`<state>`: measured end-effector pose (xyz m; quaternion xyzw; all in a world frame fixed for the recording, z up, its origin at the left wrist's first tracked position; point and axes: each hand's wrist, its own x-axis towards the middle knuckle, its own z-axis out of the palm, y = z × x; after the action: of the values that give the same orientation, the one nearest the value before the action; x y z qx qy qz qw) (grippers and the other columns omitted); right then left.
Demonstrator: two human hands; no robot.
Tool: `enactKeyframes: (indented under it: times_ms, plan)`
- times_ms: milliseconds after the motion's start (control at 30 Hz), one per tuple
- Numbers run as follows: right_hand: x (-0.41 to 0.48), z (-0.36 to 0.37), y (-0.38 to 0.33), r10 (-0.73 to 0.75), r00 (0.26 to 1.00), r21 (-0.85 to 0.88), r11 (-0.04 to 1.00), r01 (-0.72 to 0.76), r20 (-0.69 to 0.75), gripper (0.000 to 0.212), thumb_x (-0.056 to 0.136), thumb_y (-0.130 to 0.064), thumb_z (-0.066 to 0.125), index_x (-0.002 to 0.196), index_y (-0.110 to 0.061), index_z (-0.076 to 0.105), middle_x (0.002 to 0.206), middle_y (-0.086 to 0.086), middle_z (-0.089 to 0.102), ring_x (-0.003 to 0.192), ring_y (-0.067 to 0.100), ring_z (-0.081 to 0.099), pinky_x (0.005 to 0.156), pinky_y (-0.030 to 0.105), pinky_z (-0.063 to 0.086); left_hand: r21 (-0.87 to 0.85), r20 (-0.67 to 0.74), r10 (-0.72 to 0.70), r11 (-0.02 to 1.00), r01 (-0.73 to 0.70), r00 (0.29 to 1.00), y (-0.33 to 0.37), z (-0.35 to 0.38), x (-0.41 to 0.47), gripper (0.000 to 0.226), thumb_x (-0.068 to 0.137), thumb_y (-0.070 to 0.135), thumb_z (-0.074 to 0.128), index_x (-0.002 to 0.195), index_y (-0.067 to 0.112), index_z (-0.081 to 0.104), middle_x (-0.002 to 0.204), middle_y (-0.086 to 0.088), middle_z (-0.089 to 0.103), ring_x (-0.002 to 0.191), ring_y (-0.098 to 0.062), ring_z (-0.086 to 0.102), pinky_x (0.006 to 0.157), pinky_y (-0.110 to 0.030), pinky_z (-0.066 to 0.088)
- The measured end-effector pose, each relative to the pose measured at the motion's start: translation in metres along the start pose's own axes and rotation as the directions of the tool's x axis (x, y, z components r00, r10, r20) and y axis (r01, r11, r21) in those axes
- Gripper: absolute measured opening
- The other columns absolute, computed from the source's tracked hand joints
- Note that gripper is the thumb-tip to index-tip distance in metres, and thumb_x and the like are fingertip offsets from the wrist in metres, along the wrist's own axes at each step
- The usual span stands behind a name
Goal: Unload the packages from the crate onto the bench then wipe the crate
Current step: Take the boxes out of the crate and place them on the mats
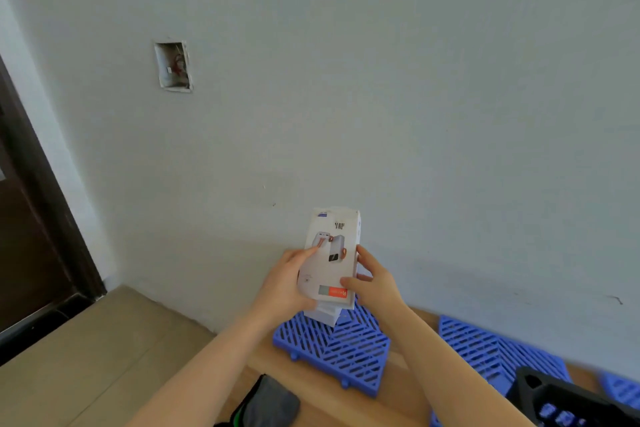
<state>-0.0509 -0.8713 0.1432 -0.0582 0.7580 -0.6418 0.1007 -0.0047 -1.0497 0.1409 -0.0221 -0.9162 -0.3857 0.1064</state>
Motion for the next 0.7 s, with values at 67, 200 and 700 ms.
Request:
enactKeyframes:
  times_ms: [67,200,700]
  plan:
    - [0.019,0.000,-0.001,0.008,1.000,0.005,1.000,-0.008,-0.014,0.071,0.086,0.003,0.061,0.145,-0.026,0.035,0.109,-0.017,0.055,0.100,0.013,0.061,0.077,0.030,0.057,0.020,0.017,0.005,1.000,-0.005,1.000,-0.010,0.001,0.026,0.096,0.065,0.005,0.083,0.147,0.024,0.039,0.131,0.009,0.040,0.121,-0.013,0.046,0.097,-0.027,0.048]
    - [0.058,0.003,0.010,0.050,0.998,0.023,0.999,-0.049,-0.048,0.069,0.088,0.001,0.061,0.145,-0.028,0.036,0.102,-0.025,0.054,0.092,0.006,0.061,0.067,0.020,0.054,0.030,0.067,-0.002,1.000,0.000,0.998,-0.033,0.011,0.071,0.094,0.065,0.004,0.083,0.146,0.023,0.040,0.141,0.005,0.044,0.124,-0.013,0.046,0.101,-0.030,0.047]
    - [0.187,0.053,0.092,0.321,0.904,0.017,0.944,-0.330,-0.281,0.061,0.092,-0.008,0.059,0.145,-0.032,0.037,0.129,-0.006,0.057,0.087,-0.001,0.057,0.061,0.017,0.051,-0.080,0.383,-0.017,0.995,0.052,0.923,-0.174,0.074,0.199,0.093,0.066,0.006,0.085,0.146,0.020,0.041,0.136,0.002,0.053,0.117,-0.015,0.054,0.096,-0.034,0.053]
